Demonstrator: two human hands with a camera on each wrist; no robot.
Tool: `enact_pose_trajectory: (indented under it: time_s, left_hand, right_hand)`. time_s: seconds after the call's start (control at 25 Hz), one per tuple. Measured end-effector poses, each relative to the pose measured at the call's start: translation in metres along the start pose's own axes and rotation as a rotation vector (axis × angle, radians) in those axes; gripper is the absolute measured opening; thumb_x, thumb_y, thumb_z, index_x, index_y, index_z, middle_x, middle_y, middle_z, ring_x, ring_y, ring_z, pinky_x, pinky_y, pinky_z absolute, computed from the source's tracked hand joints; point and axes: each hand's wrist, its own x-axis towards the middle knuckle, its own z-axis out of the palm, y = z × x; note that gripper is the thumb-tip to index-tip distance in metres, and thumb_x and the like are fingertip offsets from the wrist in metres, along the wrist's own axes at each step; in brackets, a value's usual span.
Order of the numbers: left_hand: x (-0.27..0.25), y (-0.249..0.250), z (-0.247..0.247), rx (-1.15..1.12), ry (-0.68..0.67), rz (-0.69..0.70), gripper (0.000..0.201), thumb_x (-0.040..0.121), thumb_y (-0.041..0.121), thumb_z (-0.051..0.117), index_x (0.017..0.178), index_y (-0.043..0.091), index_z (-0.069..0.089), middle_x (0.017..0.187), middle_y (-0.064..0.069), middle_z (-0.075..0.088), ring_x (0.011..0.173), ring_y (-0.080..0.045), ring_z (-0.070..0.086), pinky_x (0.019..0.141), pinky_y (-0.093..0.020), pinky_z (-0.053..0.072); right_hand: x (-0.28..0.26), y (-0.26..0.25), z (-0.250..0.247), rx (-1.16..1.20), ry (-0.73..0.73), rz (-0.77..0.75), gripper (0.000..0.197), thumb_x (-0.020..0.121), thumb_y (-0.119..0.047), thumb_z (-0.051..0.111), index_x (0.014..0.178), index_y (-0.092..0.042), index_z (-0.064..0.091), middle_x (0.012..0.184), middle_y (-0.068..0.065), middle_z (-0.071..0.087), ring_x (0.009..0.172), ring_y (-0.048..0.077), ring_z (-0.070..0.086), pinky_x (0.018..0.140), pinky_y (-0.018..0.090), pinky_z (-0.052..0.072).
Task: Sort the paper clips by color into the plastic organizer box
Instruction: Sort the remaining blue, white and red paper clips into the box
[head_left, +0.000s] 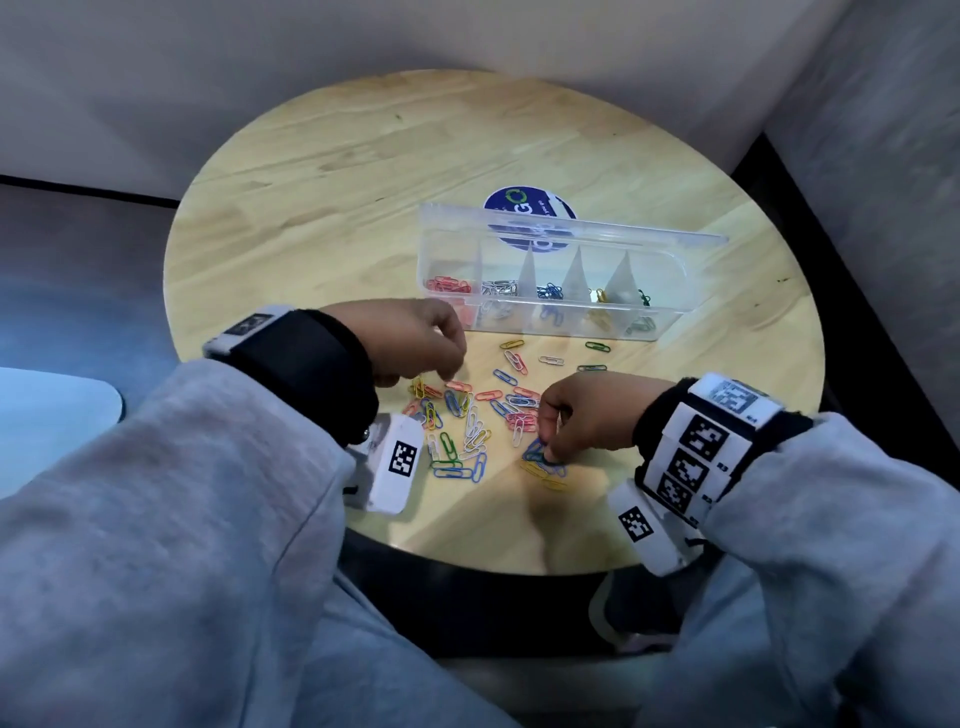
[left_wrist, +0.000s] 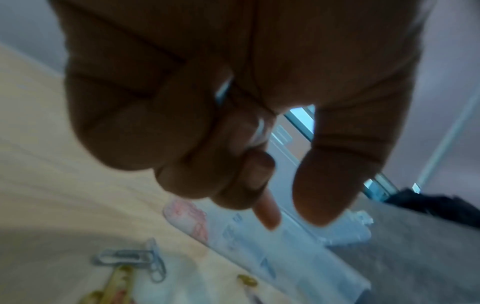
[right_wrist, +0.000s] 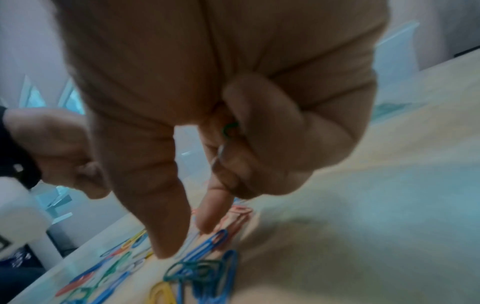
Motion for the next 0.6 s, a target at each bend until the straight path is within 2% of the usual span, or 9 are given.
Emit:
enact_pose_trajectory:
  time_s: [0.12, 0.24, 0.36, 0.48, 0.6]
  left_hand:
    - [0.0, -0.002, 0.007, 0.354, 0.021, 0.019, 0.009, 0.076, 0.019, 0.065, 0.081, 0.026, 0.064, 0.063, 0.011, 0.051, 0.055, -0.007, 0.043, 0.055, -0.022, 0.032]
    - [0.002, -0.005, 0.01, 0.461, 0.006, 0.007, 0.011, 0.074, 0.018, 0.066, 0.076, 0.028, 0.063, 0.062, 0.013, 0.051, 0.059, -0.004, 0.045, 0.061, -0.023, 0.035]
    - [0.005, -0.007, 0.015, 0.536, -0.069, -0.014, 0.016, 0.071, 0.017, 0.067, 0.076, 0.031, 0.063, 0.064, 0.015, 0.053, 0.064, -0.005, 0.048, 0.07, -0.024, 0.039]
    - [0.007, -0.007, 0.022, 0.552, -0.125, -0.017, 0.021, 0.07, 0.012, 0.066, 0.08, 0.03, 0.065, 0.059, 0.013, 0.056, 0.064, -0.009, 0.052, 0.065, -0.022, 0.039]
    - [0.009, -0.007, 0.025, 0.564, -0.147, -0.015, 0.021, 0.068, 0.014, 0.068, 0.082, 0.03, 0.066, 0.06, 0.007, 0.059, 0.062, -0.011, 0.054, 0.062, -0.022, 0.039]
  right_hand:
    - [0.002, 0.006, -0.002, 0.162, -0.093, 0.069, 0.013, 0.078, -0.019, 0.068, 0.07, -0.017, 0.059, 0.057, 0.0, 0.054, 0.049, 0.015, 0.044, 0.048, 0.021, 0.038]
    - [0.002, 0.011, -0.005, 0.518, -0.202, 0.112, 0.013, 0.084, -0.006, 0.06, 0.071, -0.009, 0.058, 0.063, 0.006, 0.055, 0.051, 0.015, 0.047, 0.04, 0.017, 0.038]
    - [0.003, 0.018, -0.007, 0.68, -0.219, 0.119, 0.016, 0.085, 0.003, 0.053, 0.073, -0.005, 0.058, 0.069, 0.008, 0.059, 0.055, 0.014, 0.051, 0.041, 0.015, 0.045]
    - [0.003, 0.021, -0.007, 0.716, -0.228, 0.106, 0.021, 0.085, 0.01, 0.049, 0.074, -0.006, 0.057, 0.066, 0.009, 0.059, 0.053, 0.013, 0.054, 0.044, 0.017, 0.049]
    - [0.002, 0.023, -0.011, 0.819, -0.244, 0.056, 0.031, 0.083, 0.023, 0.04, 0.077, -0.004, 0.055, 0.072, 0.012, 0.054, 0.061, 0.018, 0.056, 0.05, 0.017, 0.054]
